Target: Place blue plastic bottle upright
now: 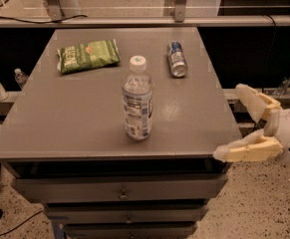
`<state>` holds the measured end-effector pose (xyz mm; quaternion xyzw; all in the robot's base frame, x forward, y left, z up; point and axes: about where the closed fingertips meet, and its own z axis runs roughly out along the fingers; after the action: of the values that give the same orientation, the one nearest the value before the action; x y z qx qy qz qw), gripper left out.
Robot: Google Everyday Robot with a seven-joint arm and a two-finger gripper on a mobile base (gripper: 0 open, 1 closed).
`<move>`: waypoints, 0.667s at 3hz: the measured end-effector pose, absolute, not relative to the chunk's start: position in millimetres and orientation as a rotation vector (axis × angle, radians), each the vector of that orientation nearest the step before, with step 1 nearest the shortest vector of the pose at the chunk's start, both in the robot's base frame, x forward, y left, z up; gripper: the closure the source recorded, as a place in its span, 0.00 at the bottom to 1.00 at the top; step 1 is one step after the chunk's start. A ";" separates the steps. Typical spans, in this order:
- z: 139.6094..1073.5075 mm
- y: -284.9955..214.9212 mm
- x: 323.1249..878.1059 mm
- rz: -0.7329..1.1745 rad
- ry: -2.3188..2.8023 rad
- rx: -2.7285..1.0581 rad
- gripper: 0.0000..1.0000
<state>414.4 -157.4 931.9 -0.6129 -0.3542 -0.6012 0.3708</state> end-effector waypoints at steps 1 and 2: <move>932.0 -157.0 414.6 -1.540 -0.907 -1.572 0.00; 941.4 -163.7 427.9 -1.581 -0.920 -1.591 0.00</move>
Offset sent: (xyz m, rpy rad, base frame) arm 0.0336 -0.0226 0.0236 -0.0728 -0.1067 -0.0898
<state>427.9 -163.7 941.4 -0.6145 -0.3554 -0.6108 0.3508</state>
